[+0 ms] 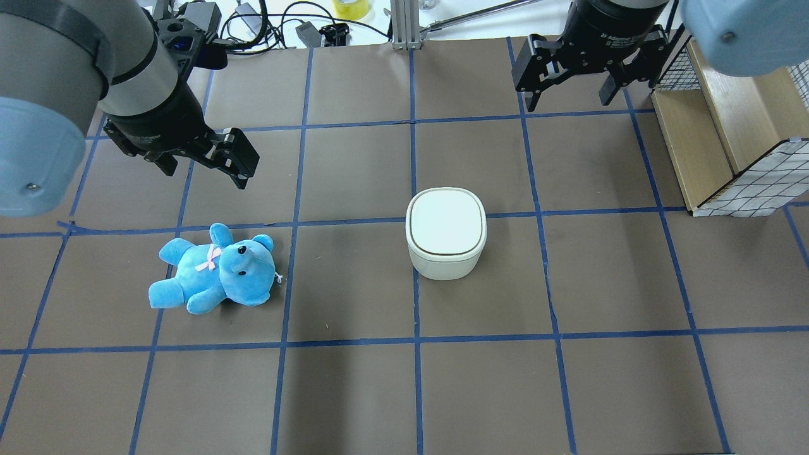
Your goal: Open trash can with right arm
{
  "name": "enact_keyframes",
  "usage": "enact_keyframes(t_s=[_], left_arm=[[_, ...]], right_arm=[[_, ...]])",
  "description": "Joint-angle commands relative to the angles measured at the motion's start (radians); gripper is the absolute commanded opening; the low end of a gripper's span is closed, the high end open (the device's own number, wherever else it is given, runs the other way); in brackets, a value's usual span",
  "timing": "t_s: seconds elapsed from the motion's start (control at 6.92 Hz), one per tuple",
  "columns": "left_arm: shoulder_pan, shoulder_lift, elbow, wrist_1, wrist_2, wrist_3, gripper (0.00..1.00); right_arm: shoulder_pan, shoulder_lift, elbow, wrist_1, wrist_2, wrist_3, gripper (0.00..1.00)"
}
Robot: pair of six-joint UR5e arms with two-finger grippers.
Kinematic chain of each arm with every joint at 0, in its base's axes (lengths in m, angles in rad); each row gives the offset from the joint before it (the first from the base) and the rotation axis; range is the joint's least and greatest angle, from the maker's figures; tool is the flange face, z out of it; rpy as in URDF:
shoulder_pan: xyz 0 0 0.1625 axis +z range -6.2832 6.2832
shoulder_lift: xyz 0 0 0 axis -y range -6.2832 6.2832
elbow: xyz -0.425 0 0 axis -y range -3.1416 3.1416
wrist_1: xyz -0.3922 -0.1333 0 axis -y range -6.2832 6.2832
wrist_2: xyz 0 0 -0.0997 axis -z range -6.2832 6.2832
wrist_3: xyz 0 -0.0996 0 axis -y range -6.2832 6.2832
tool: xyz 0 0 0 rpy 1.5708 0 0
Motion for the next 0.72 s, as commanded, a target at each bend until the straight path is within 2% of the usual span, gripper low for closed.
enact_keyframes(t_s=[0.0, 0.14, 0.29, 0.43, 0.58], left_arm=[[0.0, 0.0, 0.001, 0.0, 0.0, 0.0, 1.0], [0.0, 0.0, 0.001, 0.0, 0.0, 0.0, 1.0], [0.0, 0.0, 0.0, 0.0, 0.0, 0.0, 1.0], [0.0, 0.0, 0.001, 0.0, 0.0, 0.0, 1.0], [0.0, 0.0, 0.0, 0.0, 0.0, 0.0, 1.0]], right_arm=[[0.0, 0.002, 0.0, 0.001, 0.0, 0.0, 1.0], [0.0, 0.003, 0.002, 0.004, 0.0, 0.0, 1.0], [0.0, 0.003, 0.002, 0.001, -0.003, -0.003, 0.73], [0.0, 0.003, 0.003, 0.007, -0.011, -0.003, 0.2], [0.002, 0.003, 0.002, 0.022, -0.009, 0.0, 0.0]])
